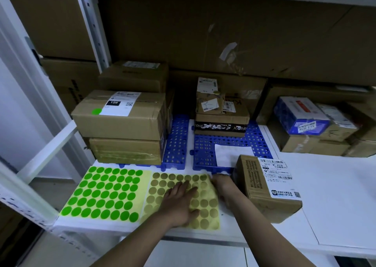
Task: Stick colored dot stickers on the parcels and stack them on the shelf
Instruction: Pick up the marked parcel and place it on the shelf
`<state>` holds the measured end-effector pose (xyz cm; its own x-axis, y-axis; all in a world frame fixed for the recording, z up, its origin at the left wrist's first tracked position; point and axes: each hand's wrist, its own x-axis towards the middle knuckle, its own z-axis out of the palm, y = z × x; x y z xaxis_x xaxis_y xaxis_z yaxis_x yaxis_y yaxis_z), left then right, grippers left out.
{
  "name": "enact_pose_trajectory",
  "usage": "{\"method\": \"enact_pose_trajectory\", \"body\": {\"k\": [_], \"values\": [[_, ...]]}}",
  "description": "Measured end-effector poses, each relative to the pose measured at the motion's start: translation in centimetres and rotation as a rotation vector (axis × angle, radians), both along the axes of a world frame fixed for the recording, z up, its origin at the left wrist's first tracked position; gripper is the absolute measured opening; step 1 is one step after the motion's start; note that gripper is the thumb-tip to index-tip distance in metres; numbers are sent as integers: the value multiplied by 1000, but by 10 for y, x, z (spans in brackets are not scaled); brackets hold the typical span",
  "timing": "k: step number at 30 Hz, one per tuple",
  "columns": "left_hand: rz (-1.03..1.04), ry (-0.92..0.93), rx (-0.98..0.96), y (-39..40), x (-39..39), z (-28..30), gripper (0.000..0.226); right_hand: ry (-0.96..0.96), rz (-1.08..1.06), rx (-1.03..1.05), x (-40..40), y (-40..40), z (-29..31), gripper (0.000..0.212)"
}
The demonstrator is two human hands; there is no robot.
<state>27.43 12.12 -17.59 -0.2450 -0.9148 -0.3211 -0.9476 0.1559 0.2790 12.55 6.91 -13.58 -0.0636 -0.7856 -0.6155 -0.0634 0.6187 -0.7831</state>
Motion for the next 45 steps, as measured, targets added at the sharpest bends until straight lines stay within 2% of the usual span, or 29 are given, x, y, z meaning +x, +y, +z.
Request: {"method": "enact_pose_trajectory", "body": {"k": [2,4,5,6,8,10,14,17,20,22,24,28,32,35,38,45], "values": [[18,25,3,0,0,2,75,-7,-86,-6,-2,5,3,15],[41,49,3,-1,1,2,75,-1,-86,-70,-5,-1,-11,10],[49,57,2,0,1,2,75,-8,-81,-88,-9,-10,-32,12],[54,63,2,0,0,2,75,-1,-76,-111,-14,-19,-55,23],[66,83,0,0,0,3,74,1,-51,-143,-18,-19,-68,28],[88,123,5,0,0,4,72,18,-1,-170,-7,7,-25,23],[165,273,12,0,-1,8,68,116,144,-278,-7,24,-3,31],[246,466,-17,-3,-1,22,66,281,233,-406,-11,24,17,29],[252,616,-187,-9,0,49,65,528,360,-549,-14,19,42,39],[249,654,-320,-17,1,69,65,588,399,-622,-15,15,60,40],[254,674,-372,-27,2,89,68,605,424,-714,-15,10,74,37],[313,842,-265,-43,9,117,71,519,499,-781,-14,5,94,27],[331,977,-165,-50,20,133,34,382,474,-843,-13,5,104,23],[357,1036,-47,-50,24,137,21,331,486,-870,-12,5,107,25],[422,1127,42,-47,25,139,16,327,511,-937,-11,6,110,27],[439,1172,145,-46,31,138,16,304,547,-960,-11,4,109,28]]}}
